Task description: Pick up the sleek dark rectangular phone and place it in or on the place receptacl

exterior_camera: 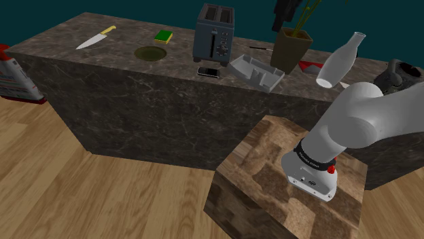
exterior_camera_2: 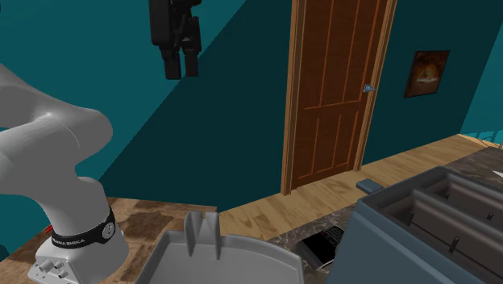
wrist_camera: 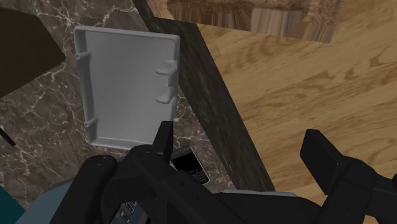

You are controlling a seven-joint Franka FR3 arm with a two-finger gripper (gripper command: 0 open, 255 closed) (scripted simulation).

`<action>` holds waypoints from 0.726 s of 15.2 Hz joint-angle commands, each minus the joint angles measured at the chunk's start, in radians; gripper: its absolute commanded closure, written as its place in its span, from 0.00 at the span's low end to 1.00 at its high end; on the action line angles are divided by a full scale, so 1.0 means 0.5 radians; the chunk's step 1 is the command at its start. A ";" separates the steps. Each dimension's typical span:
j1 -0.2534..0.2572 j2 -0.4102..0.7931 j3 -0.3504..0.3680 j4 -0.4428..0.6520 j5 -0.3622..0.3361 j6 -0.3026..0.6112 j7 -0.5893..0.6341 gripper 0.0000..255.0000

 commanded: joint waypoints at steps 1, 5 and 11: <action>0.000 0.000 0.000 0.000 0.000 0.000 0.000 0.00; 0.035 0.126 -0.103 -0.130 -0.064 0.275 -0.216 0.00; 0.085 0.408 -0.247 -0.231 -0.132 0.688 -0.529 0.00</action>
